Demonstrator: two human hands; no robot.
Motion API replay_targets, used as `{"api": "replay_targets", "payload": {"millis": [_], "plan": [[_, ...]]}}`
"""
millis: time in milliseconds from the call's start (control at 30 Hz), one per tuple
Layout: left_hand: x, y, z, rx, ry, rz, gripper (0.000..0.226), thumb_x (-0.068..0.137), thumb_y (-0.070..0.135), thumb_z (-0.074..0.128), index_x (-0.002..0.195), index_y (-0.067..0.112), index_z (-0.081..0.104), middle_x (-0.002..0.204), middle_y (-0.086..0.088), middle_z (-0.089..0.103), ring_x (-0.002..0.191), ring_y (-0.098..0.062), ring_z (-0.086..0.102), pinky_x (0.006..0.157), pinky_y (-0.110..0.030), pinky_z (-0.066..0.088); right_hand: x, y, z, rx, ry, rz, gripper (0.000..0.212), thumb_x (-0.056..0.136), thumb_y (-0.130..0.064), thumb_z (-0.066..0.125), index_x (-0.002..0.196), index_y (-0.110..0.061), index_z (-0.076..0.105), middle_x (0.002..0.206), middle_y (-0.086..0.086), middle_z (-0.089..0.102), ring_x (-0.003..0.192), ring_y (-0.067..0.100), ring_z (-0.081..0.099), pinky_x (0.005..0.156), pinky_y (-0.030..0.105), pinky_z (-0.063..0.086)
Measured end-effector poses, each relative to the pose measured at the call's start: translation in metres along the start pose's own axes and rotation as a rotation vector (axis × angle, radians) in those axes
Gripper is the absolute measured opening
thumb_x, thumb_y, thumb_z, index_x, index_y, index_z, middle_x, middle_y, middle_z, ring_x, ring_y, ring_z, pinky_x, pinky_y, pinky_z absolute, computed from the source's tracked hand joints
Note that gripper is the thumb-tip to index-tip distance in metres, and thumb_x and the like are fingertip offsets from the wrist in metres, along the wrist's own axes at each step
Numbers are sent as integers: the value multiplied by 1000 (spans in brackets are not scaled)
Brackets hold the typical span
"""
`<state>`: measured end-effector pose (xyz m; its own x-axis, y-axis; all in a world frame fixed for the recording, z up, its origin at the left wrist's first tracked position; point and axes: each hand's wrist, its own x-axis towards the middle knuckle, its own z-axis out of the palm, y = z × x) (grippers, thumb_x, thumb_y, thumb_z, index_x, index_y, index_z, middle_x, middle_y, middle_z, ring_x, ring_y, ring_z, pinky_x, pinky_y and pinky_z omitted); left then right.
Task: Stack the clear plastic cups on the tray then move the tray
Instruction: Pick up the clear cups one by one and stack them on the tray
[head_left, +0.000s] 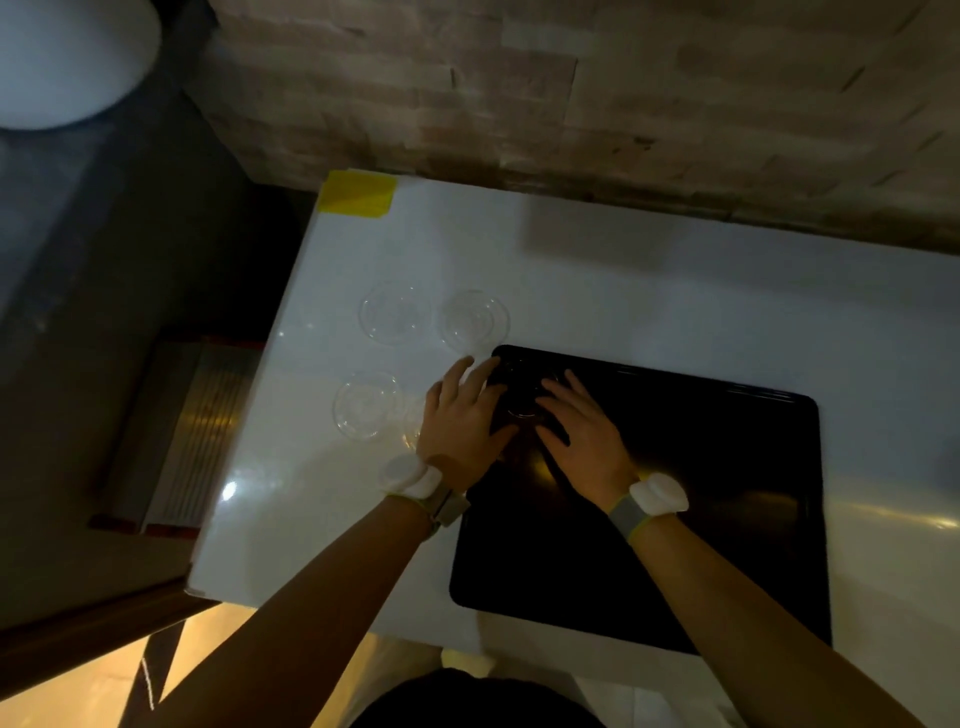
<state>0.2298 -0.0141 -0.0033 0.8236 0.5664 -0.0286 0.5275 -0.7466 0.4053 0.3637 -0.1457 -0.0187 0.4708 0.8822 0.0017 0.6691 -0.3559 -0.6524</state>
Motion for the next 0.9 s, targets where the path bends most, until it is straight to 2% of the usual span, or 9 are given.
{"api": "replay_targets", "payload": {"millis": [133, 267, 367, 467, 533, 600, 733, 800, 900], "plan": [[-16, -2, -4, -54, 16, -4, 54, 83, 44, 64, 130, 20, 53, 151, -3, 40, 141, -30, 26, 106, -52, 33, -1, -4, 1, -10, 23, -6, 35, 87, -10, 66, 122, -4, 63, 142, 10, 51, 141, 27, 32, 113, 36, 29], [-45, -22, -14, -109, 71, -60, 50, 81, 40, 69, 125, 22, 55, 147, -1, 44, 138, -26, 29, 103, -46, 37, -6, -11, 3, -15, -13, 22, 51, 87, -17, 65, 135, -14, 51, 152, 0, 38, 146, 21, 19, 116, 39, 27], [-72, -47, -22, -150, 124, -134, 45, 76, 34, 74, 117, 22, 59, 139, -1, 51, 130, -27, 40, 95, -44, 43, -11, -25, 10, -72, 46, -32, 52, 85, -22, 67, 133, -13, 51, 149, 3, 43, 146, 23, 20, 115, 47, 29], [-96, -69, -26, -164, 139, -233, 42, 75, 32, 77, 112, 20, 61, 131, -2, 56, 122, -25, 45, 91, -45, 46, -13, -47, 25, -141, 68, -118, 47, 87, -28, 64, 129, -11, 55, 143, 5, 50, 146, 24, 22, 116, 48, 27], [-108, -78, -26, -164, 129, -255, 44, 75, 32, 78, 113, 19, 61, 128, -4, 56, 119, -26, 46, 91, -43, 45, -11, -63, 36, -180, 31, -175, 48, 87, -35, 61, 128, -11, 54, 142, 5, 51, 147, 23, 18, 118, 45, 18], [-113, -80, -25, -173, 114, -247, 46, 74, 32, 78, 113, 17, 60, 127, -5, 56, 118, -27, 46, 91, -41, 43, -6, -77, 44, -255, -46, -182, 61, 83, -45, 62, 134, -14, 47, 147, 4, 46, 148, 23, 10, 119, 44, 7], [-107, -75, -23, -179, 69, -193, 53, 70, 30, 78, 117, 14, 60, 127, -7, 57, 117, -29, 49, 88, -43, 46, 5, -96, 53, -517, -181, -95, 95, 68, -64, 65, 143, -17, 32, 154, 8, 34, 148, 32, 4, 117, 55, 2], [-103, -74, -24, -166, 45, -181, 53, 71, 31, 76, 119, 16, 58, 132, -6, 55, 118, -29, 49, 87, -43, 46, 10, -102, 56, -553, -220, -63, 95, 68, -66, 64, 143, -17, 34, 153, 7, 36, 148, 31, 4, 117, 58, 3], [-97, -73, -23, -186, 32, -196, 53, 75, 33, 73, 122, 16, 56, 139, -5, 50, 122, -29, 47, 88, -42, 43, 12, -106, 55, -571, -227, -60, 85, 71, -63, 64, 139, -17, 42, 149, 6, 41, 148, 28, 8, 117, 56, 3]]}}
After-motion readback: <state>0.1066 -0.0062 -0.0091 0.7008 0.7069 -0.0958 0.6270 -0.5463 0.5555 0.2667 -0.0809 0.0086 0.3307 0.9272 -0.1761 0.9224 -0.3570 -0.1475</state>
